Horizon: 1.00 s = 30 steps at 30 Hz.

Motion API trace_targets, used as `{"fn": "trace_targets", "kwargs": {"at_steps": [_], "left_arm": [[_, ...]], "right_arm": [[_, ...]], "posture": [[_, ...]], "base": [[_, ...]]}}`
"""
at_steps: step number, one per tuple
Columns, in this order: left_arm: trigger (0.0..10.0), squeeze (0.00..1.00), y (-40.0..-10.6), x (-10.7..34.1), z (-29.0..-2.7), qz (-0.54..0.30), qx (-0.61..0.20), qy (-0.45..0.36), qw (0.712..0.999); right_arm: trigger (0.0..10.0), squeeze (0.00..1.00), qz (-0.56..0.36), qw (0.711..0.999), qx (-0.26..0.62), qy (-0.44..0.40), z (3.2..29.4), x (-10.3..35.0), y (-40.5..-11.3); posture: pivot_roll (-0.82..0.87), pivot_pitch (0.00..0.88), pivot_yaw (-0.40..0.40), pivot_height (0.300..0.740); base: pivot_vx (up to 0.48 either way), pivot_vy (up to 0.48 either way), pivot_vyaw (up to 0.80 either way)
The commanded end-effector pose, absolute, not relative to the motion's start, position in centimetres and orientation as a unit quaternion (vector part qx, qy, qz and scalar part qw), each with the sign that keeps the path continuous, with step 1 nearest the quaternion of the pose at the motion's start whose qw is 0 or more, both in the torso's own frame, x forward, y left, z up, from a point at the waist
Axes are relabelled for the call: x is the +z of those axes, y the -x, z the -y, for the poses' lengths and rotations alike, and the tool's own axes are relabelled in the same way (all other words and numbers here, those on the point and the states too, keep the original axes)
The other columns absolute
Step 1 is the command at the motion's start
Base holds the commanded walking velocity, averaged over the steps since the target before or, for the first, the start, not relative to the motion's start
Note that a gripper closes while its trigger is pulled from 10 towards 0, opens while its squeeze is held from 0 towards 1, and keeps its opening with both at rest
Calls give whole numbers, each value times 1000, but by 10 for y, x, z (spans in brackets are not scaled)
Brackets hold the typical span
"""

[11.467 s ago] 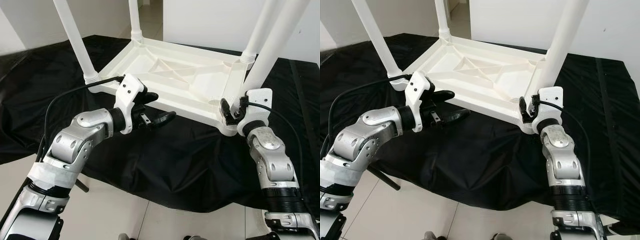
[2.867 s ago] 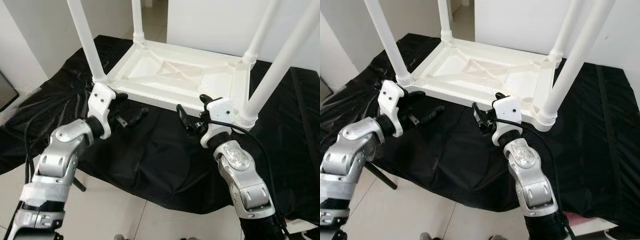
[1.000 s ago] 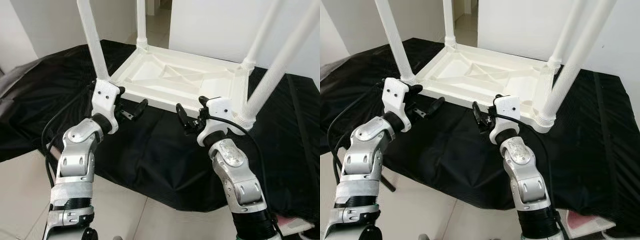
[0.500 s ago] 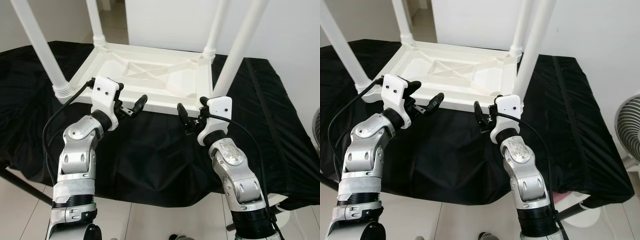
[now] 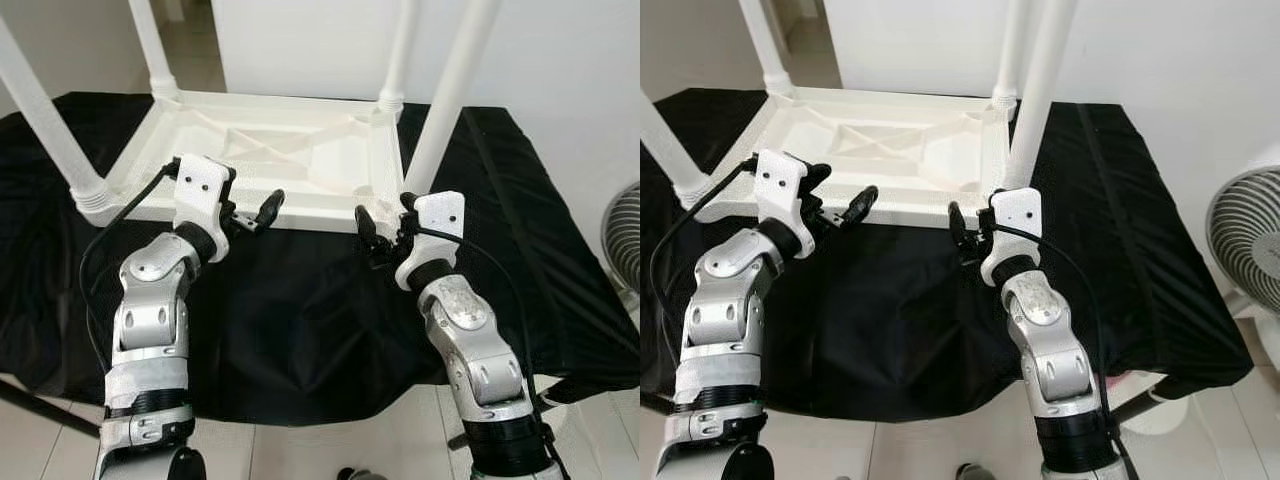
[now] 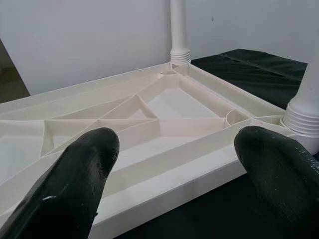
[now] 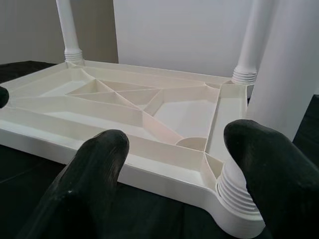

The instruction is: Building children table

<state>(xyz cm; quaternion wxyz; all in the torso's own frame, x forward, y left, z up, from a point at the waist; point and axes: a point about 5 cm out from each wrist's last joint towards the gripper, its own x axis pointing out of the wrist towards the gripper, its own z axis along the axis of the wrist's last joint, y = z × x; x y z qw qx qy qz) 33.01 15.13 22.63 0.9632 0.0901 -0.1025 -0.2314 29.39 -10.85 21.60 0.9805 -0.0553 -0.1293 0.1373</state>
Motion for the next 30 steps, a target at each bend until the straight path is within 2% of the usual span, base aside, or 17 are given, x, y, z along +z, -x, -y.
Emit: {"fn": "trace_targets", "kwargs": {"at_steps": [1,19,30], "left_arm": [[10000,0,-335,223,-171,103,-60,-75,990],[10000,0,-336,225,-171,105,-60,-79,990],[10000,0,-335,220,-178,94,-24,-84,992]], "right_arm": [[10000,0,121,981,143,58,107,214,-295],[10000,0,126,979,148,67,104,215,-296],[10000,0,127,962,228,79,85,216,-289]], "posture": [[-120,83,28,740],[-115,72,30,740],[-114,71,30,740]], "base": [[0,0,-781],[0,0,-771],[0,0,0]]}}
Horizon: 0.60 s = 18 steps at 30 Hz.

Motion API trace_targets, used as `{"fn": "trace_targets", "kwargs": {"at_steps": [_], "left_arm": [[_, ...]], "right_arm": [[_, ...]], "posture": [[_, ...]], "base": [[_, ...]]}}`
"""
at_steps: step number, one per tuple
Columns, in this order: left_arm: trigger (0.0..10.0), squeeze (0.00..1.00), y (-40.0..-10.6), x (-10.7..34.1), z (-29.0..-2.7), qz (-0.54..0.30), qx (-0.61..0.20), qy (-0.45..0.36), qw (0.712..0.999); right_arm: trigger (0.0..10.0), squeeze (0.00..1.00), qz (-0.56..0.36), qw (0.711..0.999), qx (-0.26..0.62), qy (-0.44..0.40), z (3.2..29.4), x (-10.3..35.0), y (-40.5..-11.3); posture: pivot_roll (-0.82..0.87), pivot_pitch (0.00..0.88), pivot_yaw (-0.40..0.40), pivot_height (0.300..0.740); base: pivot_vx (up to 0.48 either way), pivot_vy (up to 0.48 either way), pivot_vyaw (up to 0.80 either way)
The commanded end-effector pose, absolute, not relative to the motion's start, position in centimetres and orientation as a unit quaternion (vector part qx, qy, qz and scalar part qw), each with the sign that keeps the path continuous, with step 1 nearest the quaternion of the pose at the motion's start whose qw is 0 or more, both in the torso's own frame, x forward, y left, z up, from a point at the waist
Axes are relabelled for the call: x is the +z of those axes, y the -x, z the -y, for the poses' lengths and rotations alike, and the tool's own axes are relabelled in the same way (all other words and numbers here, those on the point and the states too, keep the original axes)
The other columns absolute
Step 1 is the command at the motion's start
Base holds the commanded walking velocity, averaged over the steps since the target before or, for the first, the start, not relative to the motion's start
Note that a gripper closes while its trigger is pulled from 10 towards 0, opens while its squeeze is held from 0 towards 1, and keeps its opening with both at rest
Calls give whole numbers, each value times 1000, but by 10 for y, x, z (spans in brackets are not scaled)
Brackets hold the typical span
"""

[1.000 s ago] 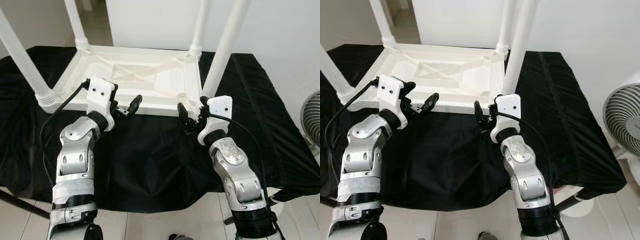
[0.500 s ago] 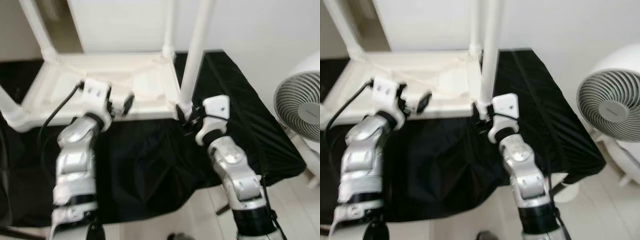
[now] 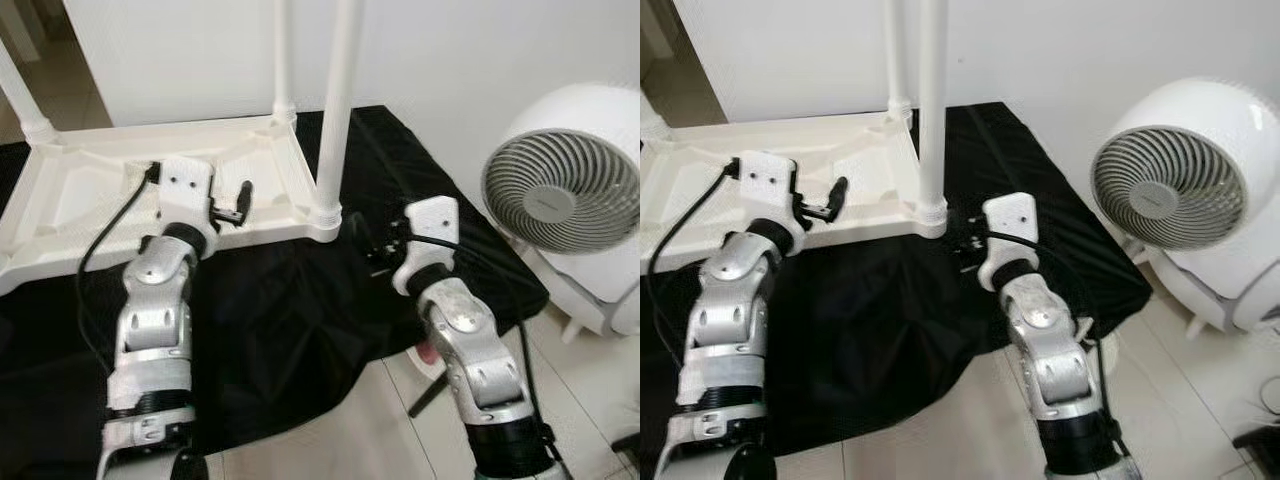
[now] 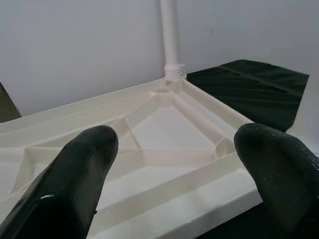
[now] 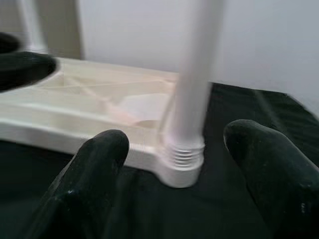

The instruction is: Building children table

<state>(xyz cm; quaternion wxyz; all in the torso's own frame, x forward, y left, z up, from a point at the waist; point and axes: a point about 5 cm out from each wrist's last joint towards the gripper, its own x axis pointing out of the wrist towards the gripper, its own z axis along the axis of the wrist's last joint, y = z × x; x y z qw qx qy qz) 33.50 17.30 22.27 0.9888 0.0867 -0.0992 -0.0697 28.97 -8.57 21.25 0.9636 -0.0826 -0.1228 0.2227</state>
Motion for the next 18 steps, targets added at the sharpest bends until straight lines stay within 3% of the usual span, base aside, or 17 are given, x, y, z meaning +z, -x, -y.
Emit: {"fn": "trace_targets", "kwargs": {"at_steps": [1,18], "left_arm": [[10000,0,-335,219,-179,93,-19,-84,992],[10000,0,-339,222,-189,98,33,-67,992]], "right_arm": [[10000,0,127,962,230,80,85,216,-289],[10000,0,124,960,240,72,79,216,-294]], "posture": [[-110,72,27,740],[-102,68,-7,740]], "base": [[0,0,0],[0,0,0]]}}
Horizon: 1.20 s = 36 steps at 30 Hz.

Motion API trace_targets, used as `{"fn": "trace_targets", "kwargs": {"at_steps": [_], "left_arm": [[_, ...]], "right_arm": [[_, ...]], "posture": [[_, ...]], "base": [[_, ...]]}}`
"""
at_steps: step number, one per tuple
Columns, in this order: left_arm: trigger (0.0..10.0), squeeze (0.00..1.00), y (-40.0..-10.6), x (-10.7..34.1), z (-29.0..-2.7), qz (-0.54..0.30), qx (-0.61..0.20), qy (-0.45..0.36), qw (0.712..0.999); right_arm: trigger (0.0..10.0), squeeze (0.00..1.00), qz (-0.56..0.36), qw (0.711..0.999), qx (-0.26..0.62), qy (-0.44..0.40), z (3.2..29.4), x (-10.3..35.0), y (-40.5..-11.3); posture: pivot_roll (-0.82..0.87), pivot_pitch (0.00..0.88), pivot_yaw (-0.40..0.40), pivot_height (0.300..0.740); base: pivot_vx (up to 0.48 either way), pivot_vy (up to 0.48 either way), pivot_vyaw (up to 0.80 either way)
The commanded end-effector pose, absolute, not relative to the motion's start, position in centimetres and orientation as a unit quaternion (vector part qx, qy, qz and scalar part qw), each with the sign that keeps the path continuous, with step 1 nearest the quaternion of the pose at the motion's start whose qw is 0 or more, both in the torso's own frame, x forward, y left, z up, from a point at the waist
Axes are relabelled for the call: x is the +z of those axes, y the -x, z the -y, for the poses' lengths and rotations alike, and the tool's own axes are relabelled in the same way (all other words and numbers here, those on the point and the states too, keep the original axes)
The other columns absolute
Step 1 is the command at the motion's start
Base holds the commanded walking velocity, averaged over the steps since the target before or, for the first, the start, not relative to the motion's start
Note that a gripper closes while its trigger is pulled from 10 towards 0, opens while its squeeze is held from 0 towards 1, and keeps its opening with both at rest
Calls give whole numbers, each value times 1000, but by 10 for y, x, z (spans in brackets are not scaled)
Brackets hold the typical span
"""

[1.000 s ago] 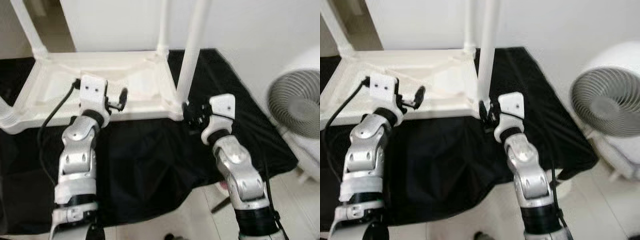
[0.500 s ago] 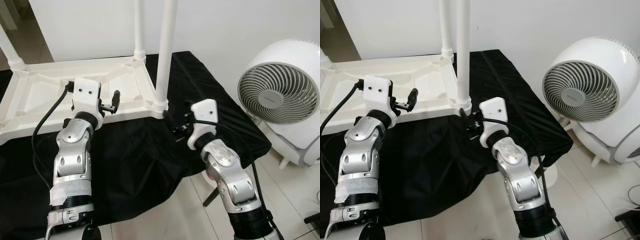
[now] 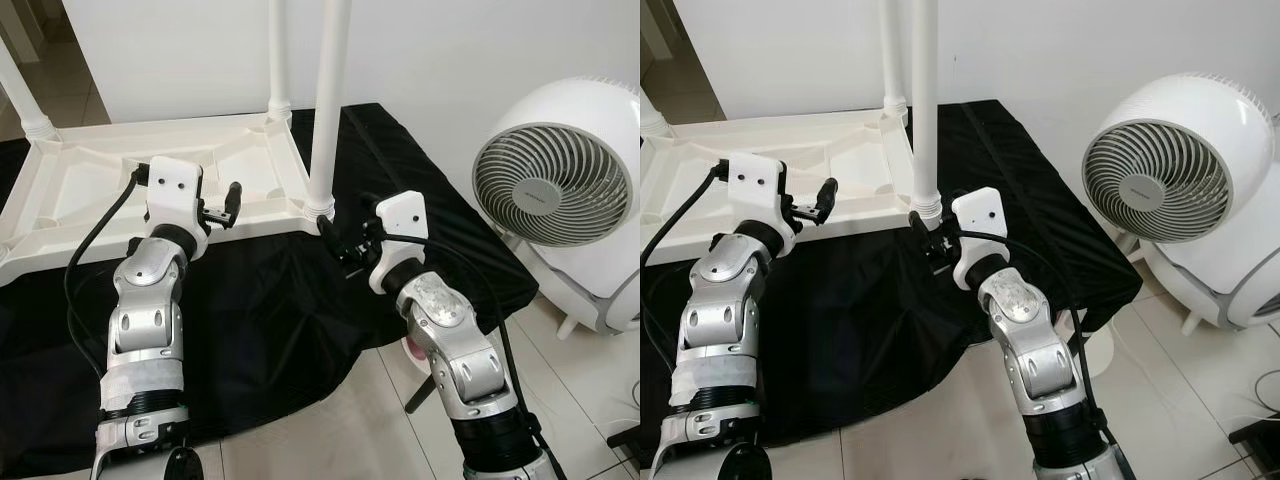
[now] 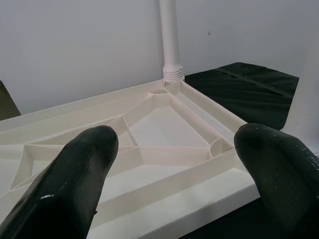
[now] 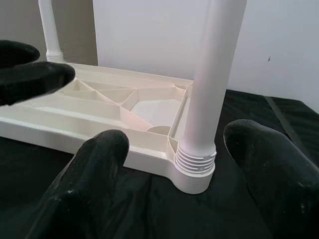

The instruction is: Building children table

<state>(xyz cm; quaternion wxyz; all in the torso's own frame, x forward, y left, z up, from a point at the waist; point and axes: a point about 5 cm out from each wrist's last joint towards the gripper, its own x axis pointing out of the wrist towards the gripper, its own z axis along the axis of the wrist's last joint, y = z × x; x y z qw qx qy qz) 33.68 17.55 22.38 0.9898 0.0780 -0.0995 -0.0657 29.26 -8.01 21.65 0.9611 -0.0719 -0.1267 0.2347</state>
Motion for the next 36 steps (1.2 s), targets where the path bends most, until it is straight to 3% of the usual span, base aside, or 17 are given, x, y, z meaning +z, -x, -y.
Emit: {"fn": "trace_targets", "kwargs": {"at_steps": [1,5,12,21,36], "left_arm": [[10000,0,-339,222,-189,98,33,-67,992],[10000,0,-338,219,-192,91,41,-68,993],[10000,0,-335,218,-192,91,43,-74,992],[10000,0,-337,220,-177,101,5,-100,990],[10000,0,-338,219,-174,97,-6,-89,991]], "right_arm": [[10000,0,124,960,240,72,79,216,-294],[10000,0,123,959,243,72,78,216,-295],[10000,0,124,959,245,70,76,216,-297],[10000,0,126,961,239,65,76,216,-296],[10000,0,127,962,233,65,77,216,-295]], "posture": [[-102,68,-7,740],[-96,67,-13,740],[-89,68,-16,740],[-98,75,2,740],[-100,76,9,740]], "base": [[0,0,0],[0,63,0],[0,480,0],[0,-357,0],[0,0,0]]}}
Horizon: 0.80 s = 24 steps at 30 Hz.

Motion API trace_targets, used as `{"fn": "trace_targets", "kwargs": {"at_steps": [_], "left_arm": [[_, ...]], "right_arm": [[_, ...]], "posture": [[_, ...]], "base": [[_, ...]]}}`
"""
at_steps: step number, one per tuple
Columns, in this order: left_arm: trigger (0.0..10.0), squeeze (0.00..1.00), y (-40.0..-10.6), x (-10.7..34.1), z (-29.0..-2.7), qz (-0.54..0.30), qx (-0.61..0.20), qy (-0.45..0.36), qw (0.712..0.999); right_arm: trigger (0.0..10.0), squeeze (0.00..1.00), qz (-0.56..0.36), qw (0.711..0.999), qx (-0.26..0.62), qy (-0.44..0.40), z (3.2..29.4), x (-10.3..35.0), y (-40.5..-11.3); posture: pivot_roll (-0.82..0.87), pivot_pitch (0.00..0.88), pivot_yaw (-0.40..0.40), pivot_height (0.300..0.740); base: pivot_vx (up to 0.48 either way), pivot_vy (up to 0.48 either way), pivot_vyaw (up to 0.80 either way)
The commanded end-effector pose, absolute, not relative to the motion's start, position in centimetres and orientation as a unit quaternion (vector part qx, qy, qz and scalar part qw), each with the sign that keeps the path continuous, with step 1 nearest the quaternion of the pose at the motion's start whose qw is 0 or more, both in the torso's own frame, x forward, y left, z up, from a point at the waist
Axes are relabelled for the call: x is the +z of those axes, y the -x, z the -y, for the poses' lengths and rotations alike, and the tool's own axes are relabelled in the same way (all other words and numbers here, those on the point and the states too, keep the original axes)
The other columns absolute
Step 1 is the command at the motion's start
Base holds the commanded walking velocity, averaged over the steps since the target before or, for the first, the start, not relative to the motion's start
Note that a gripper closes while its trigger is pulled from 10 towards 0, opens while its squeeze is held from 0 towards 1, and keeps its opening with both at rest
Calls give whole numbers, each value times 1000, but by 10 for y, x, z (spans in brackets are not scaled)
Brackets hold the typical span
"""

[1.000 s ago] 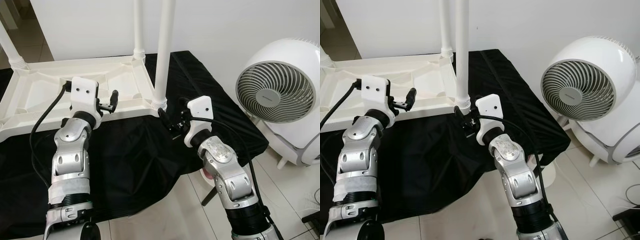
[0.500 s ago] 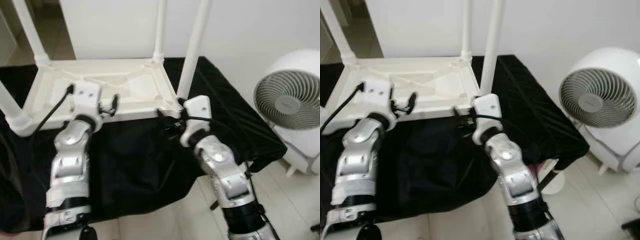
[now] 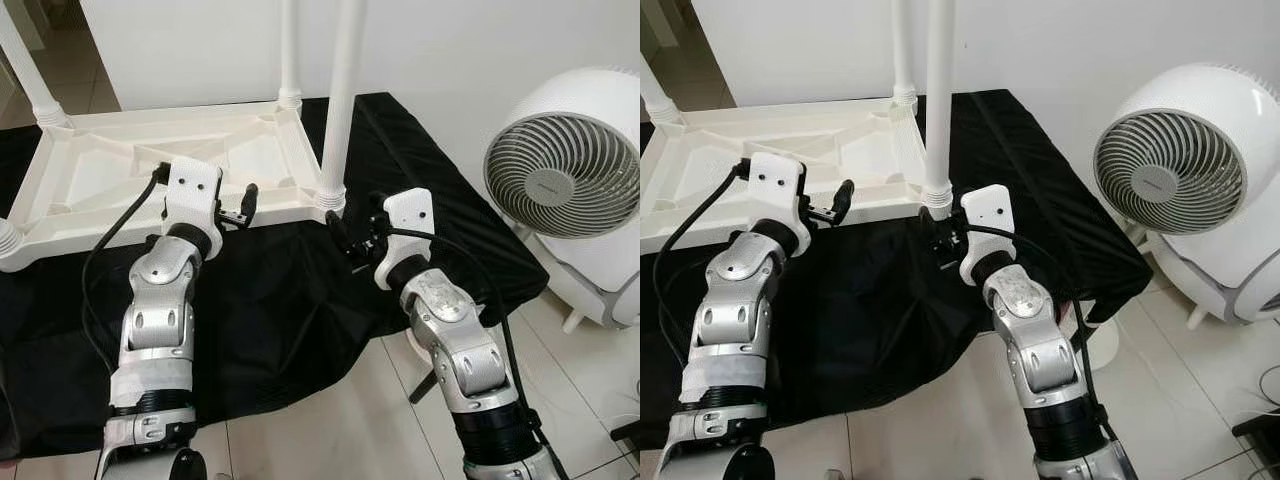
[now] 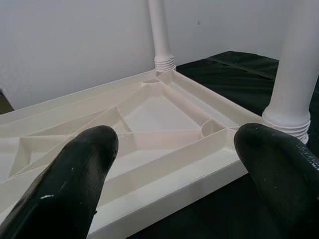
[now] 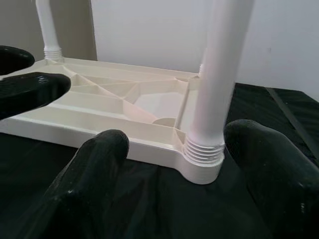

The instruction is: Building children table

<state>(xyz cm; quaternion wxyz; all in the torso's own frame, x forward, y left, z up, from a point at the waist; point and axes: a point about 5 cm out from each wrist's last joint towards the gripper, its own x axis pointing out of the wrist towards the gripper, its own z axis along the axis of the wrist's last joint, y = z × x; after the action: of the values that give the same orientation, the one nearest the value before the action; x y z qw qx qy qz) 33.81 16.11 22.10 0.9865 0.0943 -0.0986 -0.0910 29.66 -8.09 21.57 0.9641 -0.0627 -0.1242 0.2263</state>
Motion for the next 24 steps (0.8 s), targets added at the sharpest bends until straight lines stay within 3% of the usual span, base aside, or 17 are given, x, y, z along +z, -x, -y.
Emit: {"fn": "trace_targets", "kwargs": {"at_steps": [1,18,23,24], "left_arm": [[10000,0,-338,219,-174,97,-7,-90,991],[10000,0,-342,219,-173,89,-20,-97,991],[10000,0,-346,224,-170,72,-80,-138,985],[10000,0,-352,225,-165,47,-137,-185,972]], "right_arm": [[10000,0,127,962,234,66,77,216,-295],[10000,0,130,958,240,87,76,215,-292],[10000,0,143,953,243,115,83,220,-292],[10000,0,147,947,256,125,88,224,-290]], "posture": [[-101,75,10,740],[-105,73,15,740],[-106,86,11,740],[-97,101,7,740]], "base": [[0,0,0],[0,0,0],[0,0,0],[0,0,0]]}}
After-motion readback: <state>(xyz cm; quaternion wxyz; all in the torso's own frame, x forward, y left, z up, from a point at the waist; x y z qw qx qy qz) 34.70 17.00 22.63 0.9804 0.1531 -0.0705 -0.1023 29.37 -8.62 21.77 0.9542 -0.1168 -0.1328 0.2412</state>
